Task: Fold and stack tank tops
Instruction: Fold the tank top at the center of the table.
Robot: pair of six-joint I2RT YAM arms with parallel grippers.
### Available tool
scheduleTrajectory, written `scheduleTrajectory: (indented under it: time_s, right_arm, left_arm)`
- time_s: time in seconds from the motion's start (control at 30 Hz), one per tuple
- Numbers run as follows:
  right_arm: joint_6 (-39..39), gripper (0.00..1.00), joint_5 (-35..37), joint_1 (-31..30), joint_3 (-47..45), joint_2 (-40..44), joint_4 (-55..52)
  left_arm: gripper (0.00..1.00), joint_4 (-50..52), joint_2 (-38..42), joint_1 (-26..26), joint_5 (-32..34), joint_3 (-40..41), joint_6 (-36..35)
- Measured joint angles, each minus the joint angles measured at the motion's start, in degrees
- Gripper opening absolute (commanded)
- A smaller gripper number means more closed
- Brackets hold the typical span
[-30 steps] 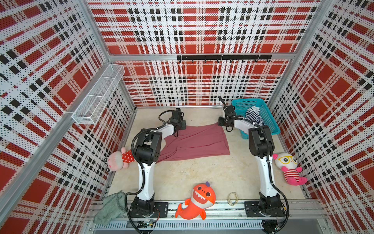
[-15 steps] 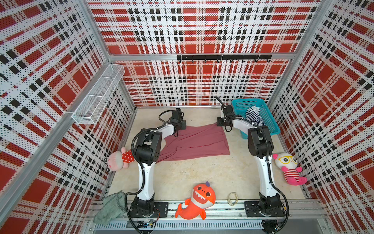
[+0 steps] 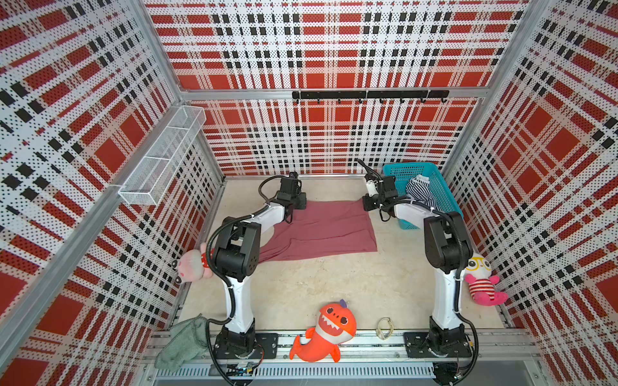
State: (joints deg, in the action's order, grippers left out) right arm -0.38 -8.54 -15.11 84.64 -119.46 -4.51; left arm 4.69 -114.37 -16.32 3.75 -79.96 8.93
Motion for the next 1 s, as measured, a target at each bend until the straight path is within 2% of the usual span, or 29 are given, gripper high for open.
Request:
scheduleTrajectory:
  time_s: [0.23, 0.4, 0.63, 0.93, 0.97, 1.0]
  right_arm:
    - [-5.6, 0.0, -3.0, 0.0, -11.6, 6.1, 5.9]
    - [-6.7, 0.0, -3.5, 0.0, -18.3, 10.0, 7.9]
    - [-6.4, 0.0, -3.8, 0.0, -23.1, 15.1, 8.3]
    - [-5.4, 0.0, -4.4, 0.0, -25.2, 17.0, 5.4]
    - [-5.1, 0.03, -4.5, 0.0, -25.4, 17.1, 4.9]
    - [-4.8, 0.15, -4.6, 0.0, -25.7, 17.3, 4.3]
  left_arm:
    - [0.0, -2.0, 7.2, -0.9, 2.6, 11.6, 0.0]
    - [0.0, -4.4, 13.3, -2.0, 4.6, 20.8, 1.0]
    - [0.0, -6.4, 18.1, -3.6, 7.1, 28.7, 3.6]
    - [0.0, -8.5, 19.2, -3.7, 7.7, 36.7, 10.6]
    - [0.0, -8.7, 19.8, -3.8, 7.7, 37.7, 11.6]
    - [0.09, -8.9, 20.4, -3.8, 7.7, 38.5, 12.3]
